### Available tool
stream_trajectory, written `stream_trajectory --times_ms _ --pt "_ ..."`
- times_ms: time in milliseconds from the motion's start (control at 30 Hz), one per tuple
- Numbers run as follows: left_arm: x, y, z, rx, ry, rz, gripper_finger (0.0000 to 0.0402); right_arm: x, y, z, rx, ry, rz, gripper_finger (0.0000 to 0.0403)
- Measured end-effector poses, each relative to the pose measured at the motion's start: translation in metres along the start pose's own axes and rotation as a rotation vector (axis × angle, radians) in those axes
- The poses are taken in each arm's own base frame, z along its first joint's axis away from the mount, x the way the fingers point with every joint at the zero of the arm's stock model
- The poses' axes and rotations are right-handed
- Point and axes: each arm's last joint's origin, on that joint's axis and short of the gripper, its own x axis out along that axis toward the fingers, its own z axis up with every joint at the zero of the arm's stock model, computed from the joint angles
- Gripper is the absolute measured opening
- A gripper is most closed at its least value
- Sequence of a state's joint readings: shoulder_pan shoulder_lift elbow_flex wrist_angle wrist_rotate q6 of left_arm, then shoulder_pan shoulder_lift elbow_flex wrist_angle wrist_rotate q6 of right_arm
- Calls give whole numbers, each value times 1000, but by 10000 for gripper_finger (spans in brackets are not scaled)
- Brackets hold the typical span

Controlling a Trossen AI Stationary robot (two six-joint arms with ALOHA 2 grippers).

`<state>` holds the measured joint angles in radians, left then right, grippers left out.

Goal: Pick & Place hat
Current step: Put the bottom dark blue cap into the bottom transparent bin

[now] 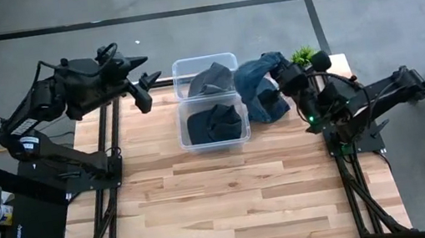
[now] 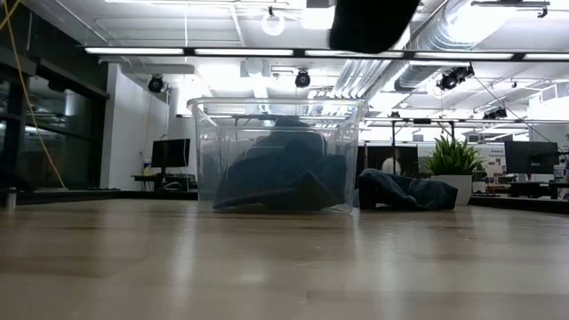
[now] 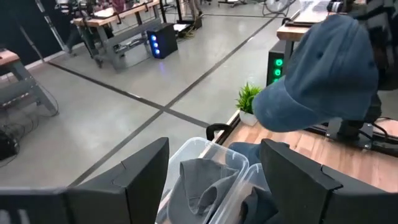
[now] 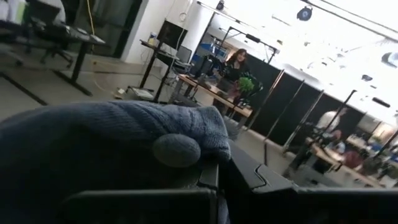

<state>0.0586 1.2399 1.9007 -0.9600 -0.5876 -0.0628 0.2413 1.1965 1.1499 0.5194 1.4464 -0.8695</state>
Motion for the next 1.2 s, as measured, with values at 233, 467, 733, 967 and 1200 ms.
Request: stream_trajectory --times_ms 233,467,733,967,1200 --pt "-14 9 1 -12 -27 -2 250 3 0 10 187 -41 161 0" --pt "-24 16 1 -26 -48 -3 250 34 4 -1 517 146 610 0" --pt "-30 20 1 -34 -56 -5 250 72 34 -21 696 442 1038 0" --pt "-30 20 -3 -12 -20 -4 250 95 67 -25 883 549 1220 0" --pt "-30 20 -9 25 33 -26 250 108 87 -35 959 644 1219 0"
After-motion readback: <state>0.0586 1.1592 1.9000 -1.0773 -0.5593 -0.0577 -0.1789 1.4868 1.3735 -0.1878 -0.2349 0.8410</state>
